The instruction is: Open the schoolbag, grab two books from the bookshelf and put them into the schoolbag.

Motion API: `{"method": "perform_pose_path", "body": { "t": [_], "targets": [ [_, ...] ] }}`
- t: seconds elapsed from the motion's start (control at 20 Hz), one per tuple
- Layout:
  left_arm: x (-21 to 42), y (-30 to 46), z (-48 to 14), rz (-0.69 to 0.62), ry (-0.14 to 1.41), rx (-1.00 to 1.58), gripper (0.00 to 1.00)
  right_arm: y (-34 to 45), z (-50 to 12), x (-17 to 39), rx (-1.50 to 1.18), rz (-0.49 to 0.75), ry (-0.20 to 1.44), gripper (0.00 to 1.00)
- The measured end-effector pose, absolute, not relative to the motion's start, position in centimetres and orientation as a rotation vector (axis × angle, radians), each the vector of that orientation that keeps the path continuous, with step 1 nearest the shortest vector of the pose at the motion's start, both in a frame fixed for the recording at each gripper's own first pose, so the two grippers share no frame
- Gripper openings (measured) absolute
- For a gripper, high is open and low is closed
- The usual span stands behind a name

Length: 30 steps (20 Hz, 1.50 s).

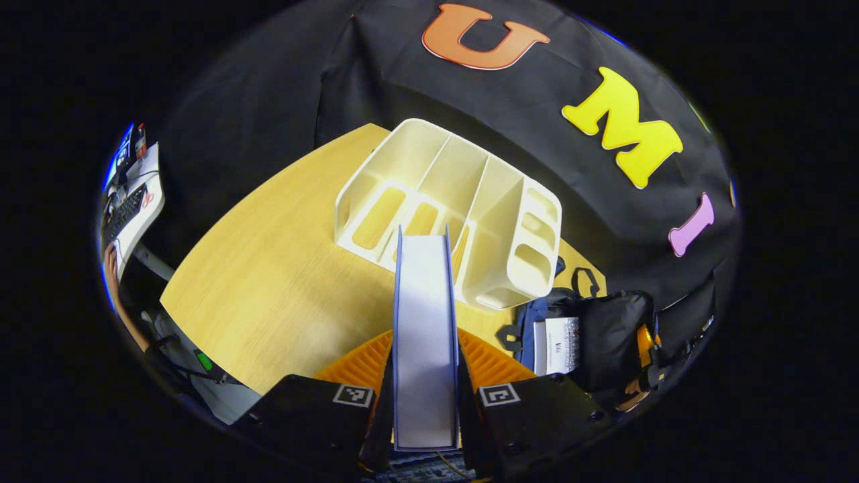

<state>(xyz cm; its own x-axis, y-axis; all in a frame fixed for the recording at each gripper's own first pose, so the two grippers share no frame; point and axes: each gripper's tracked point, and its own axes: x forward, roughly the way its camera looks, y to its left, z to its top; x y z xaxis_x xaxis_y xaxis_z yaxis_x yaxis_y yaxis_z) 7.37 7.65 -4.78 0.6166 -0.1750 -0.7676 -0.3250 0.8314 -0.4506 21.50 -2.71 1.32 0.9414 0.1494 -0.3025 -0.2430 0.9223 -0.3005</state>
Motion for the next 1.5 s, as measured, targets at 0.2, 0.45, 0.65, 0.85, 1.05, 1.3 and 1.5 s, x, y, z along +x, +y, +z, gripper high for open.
{"method": "perform_pose_path", "body": {
  "t": [0.2, 0.45, 0.65, 0.85, 1.05, 1.3, 1.5],
  "targets": [
    [6.3, 5.2, -3.4, 0.005, 0.839, -0.699, 0.43, -3.1, 1.2, 21.8, -0.333, 0.194, 0.291, 0.08],
    [6.7, 0.2, -2.7, -0.111, 0.788, -0.848, 0.47, -3.1, 1.1, 21.8, -0.337, 0.191, 0.299, 0.08],
    [7.7, -4.9, -2.2, -0.243, 0.772, -0.969, 0.43, -2.7, 1.3, 21.5, -0.342, 0.196, 0.296, 0.08],
    [10.9, -8.2, -3.4, -0.264, 0.761, -1.039, 0.43, -3.1, 1.5, 21.1, -0.358, 0.184, 0.283, 0.08],
    [13.8, -12.1, -6.2, -0.278, 0.795, -1.059, 0.48, -2.5, 1.7, 20.5, -0.343, 0.194, 0.268, 0.08],
    [14.2, -14.0, -8.9, -0.310, 0.805, -1.021, 0.43, -1.2, 2.5, 19.3, -0.350, 0.219, 0.235, 0.08],
    [14.2, -15.1, -11.0, -0.335, 0.782, -0.983, 0.44, 0.7, 3.2, 18.6, -0.351, 0.252, 0.208, 0.08]
  ]
}}
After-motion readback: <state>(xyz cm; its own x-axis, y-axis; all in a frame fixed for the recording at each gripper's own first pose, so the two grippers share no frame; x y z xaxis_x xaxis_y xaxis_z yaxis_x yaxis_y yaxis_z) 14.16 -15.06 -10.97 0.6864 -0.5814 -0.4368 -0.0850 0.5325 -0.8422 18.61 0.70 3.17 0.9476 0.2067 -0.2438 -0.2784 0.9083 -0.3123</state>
